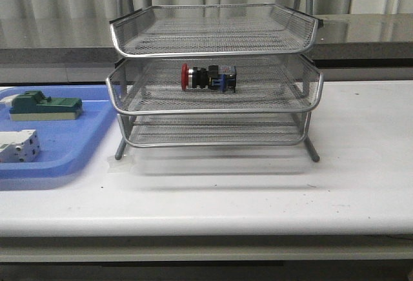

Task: Place button on rack with both arms

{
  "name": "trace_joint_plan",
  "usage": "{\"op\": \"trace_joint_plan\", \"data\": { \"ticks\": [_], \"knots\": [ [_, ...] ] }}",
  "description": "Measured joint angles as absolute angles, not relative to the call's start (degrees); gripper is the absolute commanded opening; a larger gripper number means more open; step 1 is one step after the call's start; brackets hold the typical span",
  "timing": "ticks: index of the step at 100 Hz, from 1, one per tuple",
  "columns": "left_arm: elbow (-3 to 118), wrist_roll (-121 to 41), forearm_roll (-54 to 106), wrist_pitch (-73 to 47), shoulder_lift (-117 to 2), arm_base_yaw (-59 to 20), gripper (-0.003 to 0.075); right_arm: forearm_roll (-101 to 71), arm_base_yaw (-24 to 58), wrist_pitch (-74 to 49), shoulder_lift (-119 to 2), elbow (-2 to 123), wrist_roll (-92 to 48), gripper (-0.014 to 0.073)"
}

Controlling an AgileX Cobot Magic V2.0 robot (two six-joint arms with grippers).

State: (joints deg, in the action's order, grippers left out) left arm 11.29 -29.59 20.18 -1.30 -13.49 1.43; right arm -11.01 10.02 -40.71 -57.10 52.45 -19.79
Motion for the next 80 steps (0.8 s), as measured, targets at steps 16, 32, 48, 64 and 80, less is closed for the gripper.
{"op": "trace_joint_plan", "data": {
  "ticks": [16,32,48,64,80],
  "knots": [
    [11.3,-29.6,20.2,-1.3,-13.5,1.4,-0.002,-10.5,9.8,-41.7,-47.2,48.9,-17.2,-0.006],
    [11.3,-29.6,20.2,-1.3,-13.5,1.4,-0.002,-9.5,9.8,-43.4,-37.5,44.5,-13.9,-0.006],
    [11.3,-29.6,20.2,-1.3,-13.5,1.4,-0.002,-8.6,9.8,-45.0,-28.1,40.0,-11.2,-0.006],
    [11.3,-29.6,20.2,-1.3,-13.5,1.4,-0.002,-8.5,9.8,-46.4,-21.9,37.0,-10.9,-0.006],
    [11.3,-29.6,20.2,-1.3,-13.5,1.4,-0.002,-8.5,9.8,-47.7,-20.0,36.7,-10.8,-0.006]
  ]
}}
